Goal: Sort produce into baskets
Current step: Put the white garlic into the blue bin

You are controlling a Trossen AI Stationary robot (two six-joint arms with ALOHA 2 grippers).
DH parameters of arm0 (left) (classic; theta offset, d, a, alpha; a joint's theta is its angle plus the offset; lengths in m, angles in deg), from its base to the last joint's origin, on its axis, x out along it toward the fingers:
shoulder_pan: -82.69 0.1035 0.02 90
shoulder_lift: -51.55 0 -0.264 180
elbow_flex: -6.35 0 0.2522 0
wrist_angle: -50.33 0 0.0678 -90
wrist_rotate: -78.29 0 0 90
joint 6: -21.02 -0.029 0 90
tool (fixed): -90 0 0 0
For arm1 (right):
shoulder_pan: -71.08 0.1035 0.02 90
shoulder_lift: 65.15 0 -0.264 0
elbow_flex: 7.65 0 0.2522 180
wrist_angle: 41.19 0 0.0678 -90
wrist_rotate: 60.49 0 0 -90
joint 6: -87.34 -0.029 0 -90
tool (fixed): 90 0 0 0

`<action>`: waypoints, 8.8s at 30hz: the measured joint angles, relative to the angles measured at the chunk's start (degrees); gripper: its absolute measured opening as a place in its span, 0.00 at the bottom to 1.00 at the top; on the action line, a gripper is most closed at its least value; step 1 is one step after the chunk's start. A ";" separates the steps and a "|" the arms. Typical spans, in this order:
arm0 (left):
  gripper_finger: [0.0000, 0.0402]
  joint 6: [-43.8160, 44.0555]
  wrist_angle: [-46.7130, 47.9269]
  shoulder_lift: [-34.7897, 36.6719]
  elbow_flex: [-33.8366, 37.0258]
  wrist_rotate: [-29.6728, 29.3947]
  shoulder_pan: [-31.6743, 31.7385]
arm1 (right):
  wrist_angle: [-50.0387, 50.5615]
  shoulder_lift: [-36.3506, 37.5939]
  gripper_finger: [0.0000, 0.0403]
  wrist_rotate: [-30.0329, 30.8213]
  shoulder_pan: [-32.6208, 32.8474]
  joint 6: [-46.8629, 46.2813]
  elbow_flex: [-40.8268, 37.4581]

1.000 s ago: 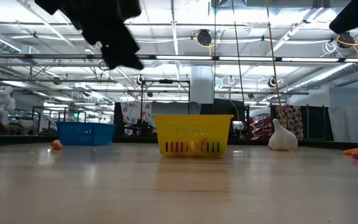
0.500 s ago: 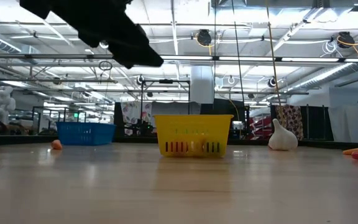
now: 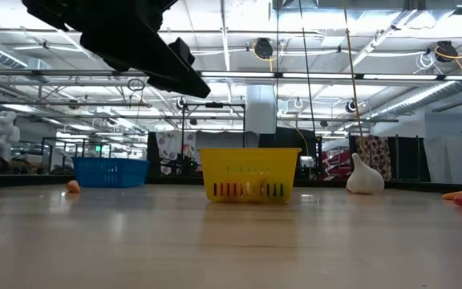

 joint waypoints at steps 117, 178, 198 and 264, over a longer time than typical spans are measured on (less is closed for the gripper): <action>0.45 -20.83 -36.96 -14.14 -0.06 -7.69 -4.24 | -45.06 -0.85 0.00 42.03 -12.09 63.60 4.52; 0.44 7.45 44.96 21.44 4.87 -14.64 53.35 | -40.17 -0.90 0.50 41.98 -10.43 67.16 4.48; 0.63 7.23 44.84 21.44 4.87 -15.22 53.26 | -40.22 -0.90 0.50 42.01 -10.43 67.17 4.48; 0.63 8.96 17.84 14.36 -1.62 -4.79 0.63 | -20.41 16.30 0.46 22.16 -82.87 71.58 -18.40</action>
